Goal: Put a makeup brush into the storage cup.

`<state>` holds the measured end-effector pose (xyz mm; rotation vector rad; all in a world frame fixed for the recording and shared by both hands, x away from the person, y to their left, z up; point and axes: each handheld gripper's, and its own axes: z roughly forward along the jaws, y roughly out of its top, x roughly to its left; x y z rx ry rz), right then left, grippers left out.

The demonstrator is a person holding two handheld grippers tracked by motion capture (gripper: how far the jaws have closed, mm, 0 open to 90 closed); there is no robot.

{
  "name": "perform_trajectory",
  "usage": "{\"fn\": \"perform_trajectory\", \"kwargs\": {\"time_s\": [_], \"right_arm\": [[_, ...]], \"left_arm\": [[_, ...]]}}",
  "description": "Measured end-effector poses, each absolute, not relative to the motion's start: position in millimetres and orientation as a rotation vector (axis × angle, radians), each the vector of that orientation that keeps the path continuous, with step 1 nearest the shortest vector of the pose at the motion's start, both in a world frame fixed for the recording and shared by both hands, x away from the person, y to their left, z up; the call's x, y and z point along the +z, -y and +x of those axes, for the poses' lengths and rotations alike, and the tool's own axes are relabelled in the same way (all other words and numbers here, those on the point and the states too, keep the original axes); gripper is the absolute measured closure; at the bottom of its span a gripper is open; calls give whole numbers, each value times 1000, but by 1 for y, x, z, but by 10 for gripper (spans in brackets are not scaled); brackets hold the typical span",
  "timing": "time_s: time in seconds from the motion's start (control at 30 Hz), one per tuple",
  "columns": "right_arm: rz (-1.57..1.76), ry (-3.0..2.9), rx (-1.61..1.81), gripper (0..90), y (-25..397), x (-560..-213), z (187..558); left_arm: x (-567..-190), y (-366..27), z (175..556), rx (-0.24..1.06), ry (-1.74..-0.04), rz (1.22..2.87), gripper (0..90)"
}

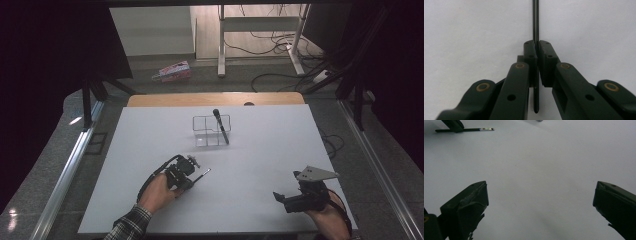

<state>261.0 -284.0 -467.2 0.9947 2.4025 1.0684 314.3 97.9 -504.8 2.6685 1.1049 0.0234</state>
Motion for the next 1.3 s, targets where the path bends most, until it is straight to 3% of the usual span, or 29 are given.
{"fn": "perform_trajectory", "kwargs": {"time_s": [1.3], "right_arm": [[1012,-2388,1122,0,288,-466,263]], "left_arm": [[-477,-125,276,149,-984,2401,858]]}}
